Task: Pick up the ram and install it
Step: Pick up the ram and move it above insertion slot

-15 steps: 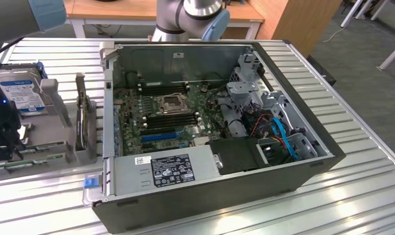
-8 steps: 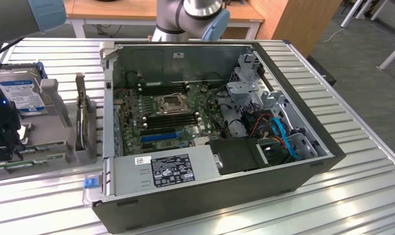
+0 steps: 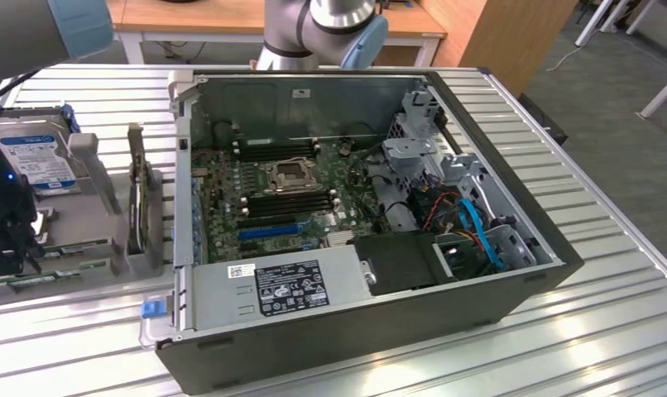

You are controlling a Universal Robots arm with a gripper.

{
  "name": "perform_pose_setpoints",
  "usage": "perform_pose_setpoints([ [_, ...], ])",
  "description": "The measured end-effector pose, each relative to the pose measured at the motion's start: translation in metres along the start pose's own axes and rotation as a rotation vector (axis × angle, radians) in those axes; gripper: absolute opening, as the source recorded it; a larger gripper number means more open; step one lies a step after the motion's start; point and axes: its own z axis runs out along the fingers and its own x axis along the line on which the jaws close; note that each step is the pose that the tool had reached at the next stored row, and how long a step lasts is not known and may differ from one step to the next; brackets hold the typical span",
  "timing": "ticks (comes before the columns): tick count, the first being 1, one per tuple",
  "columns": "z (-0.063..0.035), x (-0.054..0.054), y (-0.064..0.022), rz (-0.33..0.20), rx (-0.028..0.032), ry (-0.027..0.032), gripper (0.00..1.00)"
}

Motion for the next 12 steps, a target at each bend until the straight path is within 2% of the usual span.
perform_pose_setpoints([
  [12, 0.0066, 0.0003, -0.0003, 0.0, -0.0002, 0.0001, 0.29],
])
